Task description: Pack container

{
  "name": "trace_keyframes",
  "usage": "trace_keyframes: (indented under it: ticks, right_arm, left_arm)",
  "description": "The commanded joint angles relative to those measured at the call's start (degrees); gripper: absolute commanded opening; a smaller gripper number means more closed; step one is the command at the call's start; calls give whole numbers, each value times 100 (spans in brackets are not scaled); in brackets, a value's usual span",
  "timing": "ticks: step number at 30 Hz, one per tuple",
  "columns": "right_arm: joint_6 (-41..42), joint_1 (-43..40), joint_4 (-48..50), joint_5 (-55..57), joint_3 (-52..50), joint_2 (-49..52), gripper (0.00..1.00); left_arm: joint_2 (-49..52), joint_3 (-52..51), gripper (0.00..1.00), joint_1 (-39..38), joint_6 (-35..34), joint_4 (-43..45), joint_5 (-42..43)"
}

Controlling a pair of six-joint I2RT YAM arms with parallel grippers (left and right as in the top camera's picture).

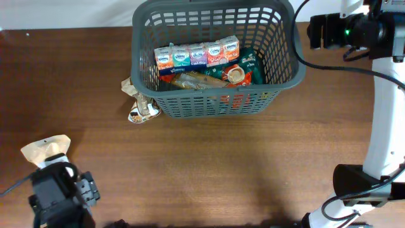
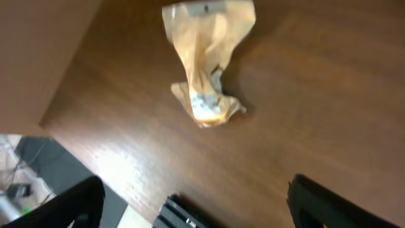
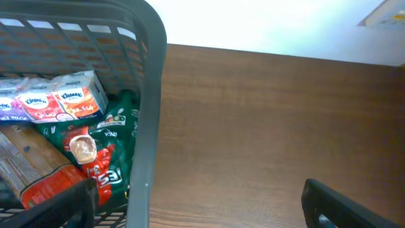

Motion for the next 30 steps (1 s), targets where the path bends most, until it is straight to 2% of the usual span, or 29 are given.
trace_keyframes:
  ticks: [1, 6, 11, 16, 19, 24, 26, 30]
  right_arm:
    - [48, -44, -33, 48, 28, -146, 99]
    - [50, -46, -87, 48, 28, -160, 99]
    - [81, -214, -184, -127, 28, -282, 99]
    - [92, -540, -240, -592, 28, -444, 99]
    - [92, -691, -275, -789, 28, -514, 99]
    - [90, -719, -273, -837, 28, -538, 99]
    - [90, -719, -273, -837, 28, -538, 99]
    - [90, -719, -273, -837, 28, -549, 99]
  left_arm:
    - [280, -142, 86, 26, 195, 317, -332]
    - [1322, -142, 86, 339, 116, 1049, 398]
    - [2708, -142, 86, 1034, -634, 1840, 592]
    - [3700, -142, 86, 1648, -621, 2527, 1241]
    - [4138, -142, 86, 1908, -120, 2935, 1731]
    - [4728, -142, 85, 2116, 424, 3379, 1958]
    - [5106, -142, 85, 2162, 846, 3600, 2218]
    - [5608, -142, 82, 2208, 973, 3845, 2221]
